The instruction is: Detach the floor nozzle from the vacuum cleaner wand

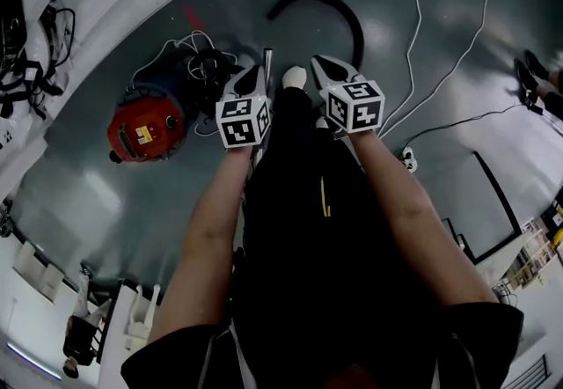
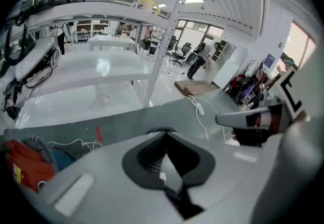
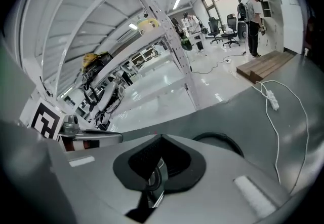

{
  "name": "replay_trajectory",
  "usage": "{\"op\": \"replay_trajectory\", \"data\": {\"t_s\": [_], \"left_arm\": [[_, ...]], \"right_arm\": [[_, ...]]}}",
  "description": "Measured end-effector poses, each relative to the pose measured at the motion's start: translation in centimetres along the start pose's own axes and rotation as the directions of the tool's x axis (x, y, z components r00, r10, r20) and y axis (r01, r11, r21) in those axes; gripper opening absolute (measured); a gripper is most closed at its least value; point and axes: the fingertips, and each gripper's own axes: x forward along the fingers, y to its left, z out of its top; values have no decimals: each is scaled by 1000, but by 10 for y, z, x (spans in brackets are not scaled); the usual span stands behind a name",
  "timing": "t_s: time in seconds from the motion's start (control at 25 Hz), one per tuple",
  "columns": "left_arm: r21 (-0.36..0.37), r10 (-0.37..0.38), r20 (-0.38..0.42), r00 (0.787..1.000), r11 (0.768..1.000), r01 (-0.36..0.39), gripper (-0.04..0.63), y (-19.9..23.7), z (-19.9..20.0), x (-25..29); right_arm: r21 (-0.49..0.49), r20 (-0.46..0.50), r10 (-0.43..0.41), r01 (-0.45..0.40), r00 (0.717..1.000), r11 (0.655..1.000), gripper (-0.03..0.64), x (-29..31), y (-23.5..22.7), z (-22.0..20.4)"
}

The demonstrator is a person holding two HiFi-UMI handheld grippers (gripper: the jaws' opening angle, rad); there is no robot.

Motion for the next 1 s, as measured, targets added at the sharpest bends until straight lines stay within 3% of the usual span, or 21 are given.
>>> {"op": "replay_trajectory", "data": {"t_s": [0.12,0.28,0.68,1.0], "left_arm": [[-22,-8,-10,1000,1000,8,9,-2,-4,0],[41,-28,-43,999,999,30,9,-7,-18,8],[25,-50,-119,992,998,54,9,-11,-58,28],[19,-43,-126,991,999,46,9,-11,-58,38]], "right_arm": [[-20,-9,1,-1,1000,1000,-3,-1,5,-3],[-15,-18,6,-6,1000,1000,-3,6,6,-10],[11,-51,6,-6,999,1000,-3,17,-4,-41],[34,-63,-1,3,998,999,-3,25,-17,-46]]}}
